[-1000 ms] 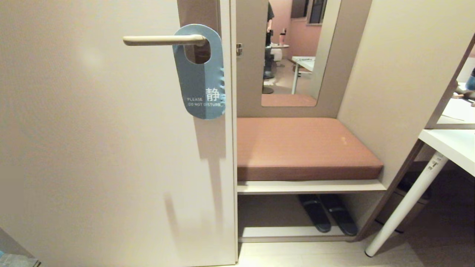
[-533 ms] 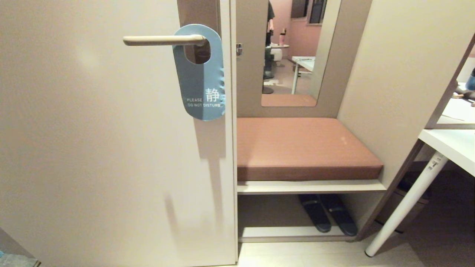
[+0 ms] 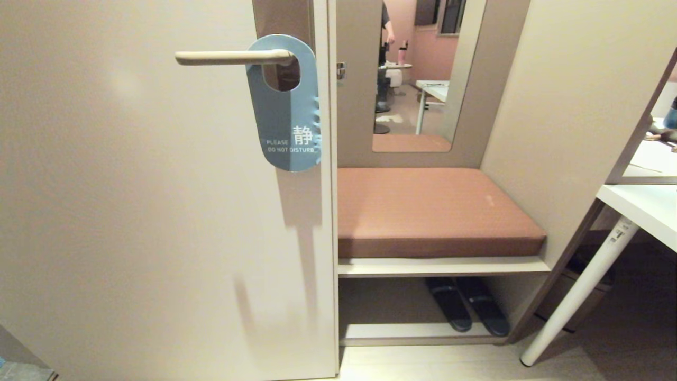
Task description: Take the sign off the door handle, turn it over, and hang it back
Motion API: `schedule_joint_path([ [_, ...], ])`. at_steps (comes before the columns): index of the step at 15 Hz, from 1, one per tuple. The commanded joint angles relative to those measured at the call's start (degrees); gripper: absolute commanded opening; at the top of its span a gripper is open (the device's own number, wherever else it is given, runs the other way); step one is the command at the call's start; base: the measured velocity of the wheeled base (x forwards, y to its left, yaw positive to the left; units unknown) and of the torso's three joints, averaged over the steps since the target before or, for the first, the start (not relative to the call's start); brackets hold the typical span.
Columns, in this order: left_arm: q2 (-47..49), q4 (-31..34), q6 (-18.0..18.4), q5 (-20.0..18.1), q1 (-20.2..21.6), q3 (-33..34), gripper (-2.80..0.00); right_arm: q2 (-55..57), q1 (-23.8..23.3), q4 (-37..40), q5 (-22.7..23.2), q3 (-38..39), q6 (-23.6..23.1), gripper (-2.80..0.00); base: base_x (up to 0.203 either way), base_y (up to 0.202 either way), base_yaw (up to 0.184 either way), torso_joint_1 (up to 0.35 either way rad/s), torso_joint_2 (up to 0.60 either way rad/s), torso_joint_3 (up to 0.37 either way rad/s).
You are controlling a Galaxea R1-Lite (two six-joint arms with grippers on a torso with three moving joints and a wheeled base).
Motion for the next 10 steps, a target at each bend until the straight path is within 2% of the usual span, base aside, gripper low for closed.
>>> schedule_joint_path([
  [1,0.04,0.00,-0.01,-0.02,0.00,0.00,-2.80,0.07,0.02,0.00,0.00,0.00,-0.05,-2.80,0.000,0.000,0.000,0.000,0.00,0.000],
  [10,0.04,0.00,-0.01,-0.02,0.00,0.00,-2.80,0.09,0.02,0.00,-0.29,0.00,-0.05,-2.80,0.000,0.000,0.000,0.000,0.00,0.000],
])
